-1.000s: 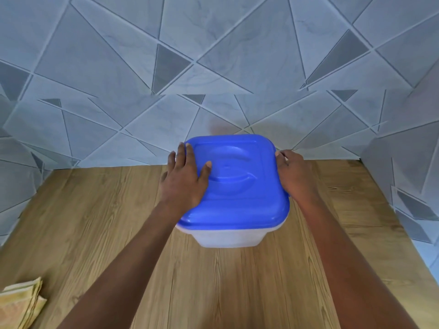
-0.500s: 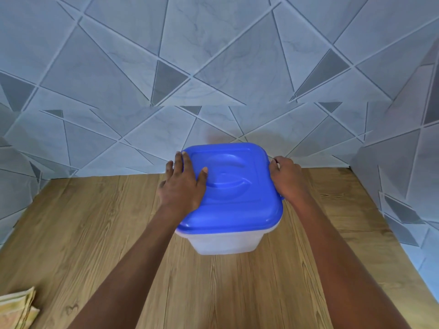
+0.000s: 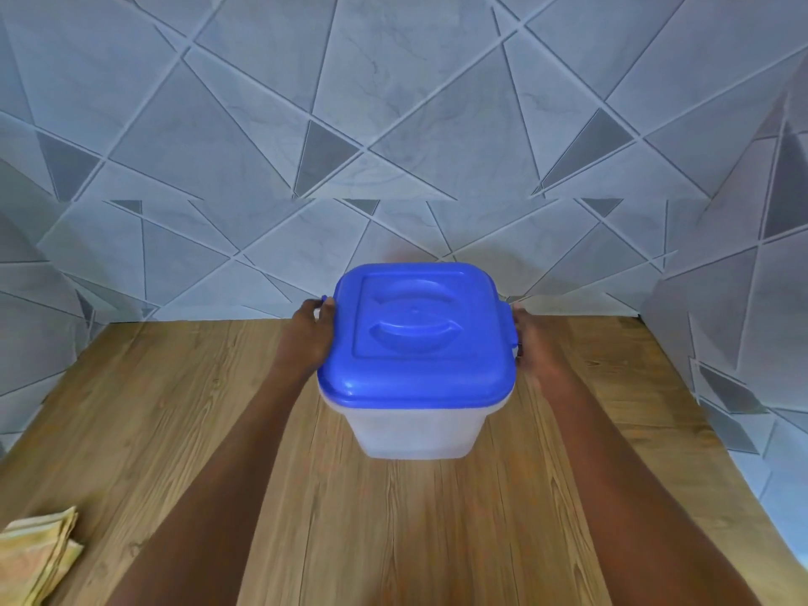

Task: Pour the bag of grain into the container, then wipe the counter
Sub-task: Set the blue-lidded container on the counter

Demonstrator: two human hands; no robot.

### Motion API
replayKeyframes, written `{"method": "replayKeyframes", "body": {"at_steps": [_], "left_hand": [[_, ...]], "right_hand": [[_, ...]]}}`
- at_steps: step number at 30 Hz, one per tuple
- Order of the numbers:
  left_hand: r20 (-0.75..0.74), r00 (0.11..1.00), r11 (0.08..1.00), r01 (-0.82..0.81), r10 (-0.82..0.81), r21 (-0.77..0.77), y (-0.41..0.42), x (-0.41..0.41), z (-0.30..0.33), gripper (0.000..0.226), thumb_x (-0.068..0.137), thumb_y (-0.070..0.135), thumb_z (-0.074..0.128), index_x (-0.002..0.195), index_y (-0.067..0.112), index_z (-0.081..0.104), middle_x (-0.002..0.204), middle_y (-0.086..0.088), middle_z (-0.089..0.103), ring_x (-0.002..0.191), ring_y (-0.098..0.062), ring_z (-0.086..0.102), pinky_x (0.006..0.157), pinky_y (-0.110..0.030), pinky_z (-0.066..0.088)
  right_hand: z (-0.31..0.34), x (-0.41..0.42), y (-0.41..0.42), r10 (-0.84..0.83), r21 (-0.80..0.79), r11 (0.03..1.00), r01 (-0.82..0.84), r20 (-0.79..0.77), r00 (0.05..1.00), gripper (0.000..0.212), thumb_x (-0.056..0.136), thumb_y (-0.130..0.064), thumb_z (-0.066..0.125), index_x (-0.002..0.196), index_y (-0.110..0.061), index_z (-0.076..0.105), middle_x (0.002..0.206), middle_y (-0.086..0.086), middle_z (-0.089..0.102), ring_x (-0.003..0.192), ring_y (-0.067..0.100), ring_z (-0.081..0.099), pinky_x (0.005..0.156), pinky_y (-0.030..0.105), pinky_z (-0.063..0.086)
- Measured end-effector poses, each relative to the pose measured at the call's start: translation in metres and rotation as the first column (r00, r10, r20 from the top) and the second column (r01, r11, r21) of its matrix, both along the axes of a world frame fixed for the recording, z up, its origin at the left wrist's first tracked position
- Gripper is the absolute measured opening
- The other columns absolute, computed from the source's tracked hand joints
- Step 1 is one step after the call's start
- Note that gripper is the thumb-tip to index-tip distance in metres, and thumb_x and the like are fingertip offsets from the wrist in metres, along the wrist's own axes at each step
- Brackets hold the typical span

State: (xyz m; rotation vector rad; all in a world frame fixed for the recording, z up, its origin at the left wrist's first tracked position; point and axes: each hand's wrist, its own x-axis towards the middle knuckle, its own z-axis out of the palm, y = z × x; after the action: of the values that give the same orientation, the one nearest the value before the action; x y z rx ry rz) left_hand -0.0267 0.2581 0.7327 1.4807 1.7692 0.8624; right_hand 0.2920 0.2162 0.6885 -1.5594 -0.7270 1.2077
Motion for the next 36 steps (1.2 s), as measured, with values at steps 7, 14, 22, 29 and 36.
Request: {"method": "replayKeyframes", "body": {"at_steps": [7, 14, 22, 29, 36], "left_hand": [[-0.202, 0.973, 0.991, 0.121, -0.109, 0.050, 0.011, -0.024, -0.003, 0.057, 0.109, 0.038, 0.033, 0.069, 0.004, 0.056, 0.061, -0.010, 0.058, 0.059, -0.023, 0.056, 0.055, -0.030, 0.040], [0.345, 0.939, 0.989, 0.062, -0.012, -0.134, -0.014, -0.043, -0.054, 0.037, 0.102, -0.003, 0.037, 0.085, 0.021, 0.058, 0.086, 0.000, 0.063, 0.084, -0.023, 0.061, 0.091, -0.048, 0.049], [0.516, 0.839, 0.983, 0.180, -0.172, 0.035, -0.043, -0.014, -0.005, 0.049, 0.108, 0.049, 0.030, 0.118, 0.019, 0.067, 0.111, 0.001, 0.076, 0.104, -0.015, 0.072, 0.088, -0.033, 0.057], [0.707, 0.705, 0.996, 0.093, -0.053, -0.018, -0.042, -0.002, 0.007, 0.055, 0.106, 0.054, 0.027, 0.130, 0.019, 0.063, 0.119, -0.005, 0.074, 0.111, -0.023, 0.071, 0.083, -0.035, 0.056], [0.745, 0.663, 0.997, 0.066, -0.069, 0.033, -0.043, 0.009, 0.019, 0.061, 0.105, 0.057, 0.028, 0.131, 0.013, 0.062, 0.116, -0.005, 0.075, 0.103, -0.019, 0.073, 0.070, -0.024, 0.060]], "right_hand": [[0.002, -0.011, -0.003, 0.041, 0.097, 0.995, -0.030, -0.108, 0.993, 0.027, 0.089, -0.045, 0.066, 0.075, -0.022, 0.065, 0.067, -0.004, 0.065, 0.070, 0.020, 0.060, 0.065, 0.032, 0.047], [0.008, -0.024, -0.024, 0.073, 0.097, 0.993, -0.067, -0.053, 0.996, 0.042, 0.077, -0.066, 0.073, 0.063, -0.026, 0.070, 0.052, -0.016, 0.063, 0.059, 0.010, 0.061, 0.051, 0.016, 0.047], [0.031, -0.048, -0.020, 0.014, 0.120, 0.992, -0.028, 0.117, 0.993, 0.065, 0.077, -0.082, 0.047, 0.100, -0.027, 0.070, 0.105, -0.003, 0.074, 0.100, 0.018, 0.069, 0.096, 0.046, 0.054], [0.046, -0.052, -0.018, 0.052, 0.140, 0.988, -0.061, 0.068, 0.996, 0.064, 0.068, -0.069, 0.071, 0.120, -0.032, 0.067, 0.116, -0.010, 0.073, 0.107, 0.018, 0.070, 0.097, 0.050, 0.055], [0.073, -0.051, -0.025, -0.080, 0.356, 0.930, 0.093, -0.052, 0.995, 0.013, 0.090, -0.022, 0.071, 0.102, -0.019, 0.074, 0.102, 0.000, 0.077, 0.094, 0.017, 0.073, 0.083, 0.039, 0.059]]}}
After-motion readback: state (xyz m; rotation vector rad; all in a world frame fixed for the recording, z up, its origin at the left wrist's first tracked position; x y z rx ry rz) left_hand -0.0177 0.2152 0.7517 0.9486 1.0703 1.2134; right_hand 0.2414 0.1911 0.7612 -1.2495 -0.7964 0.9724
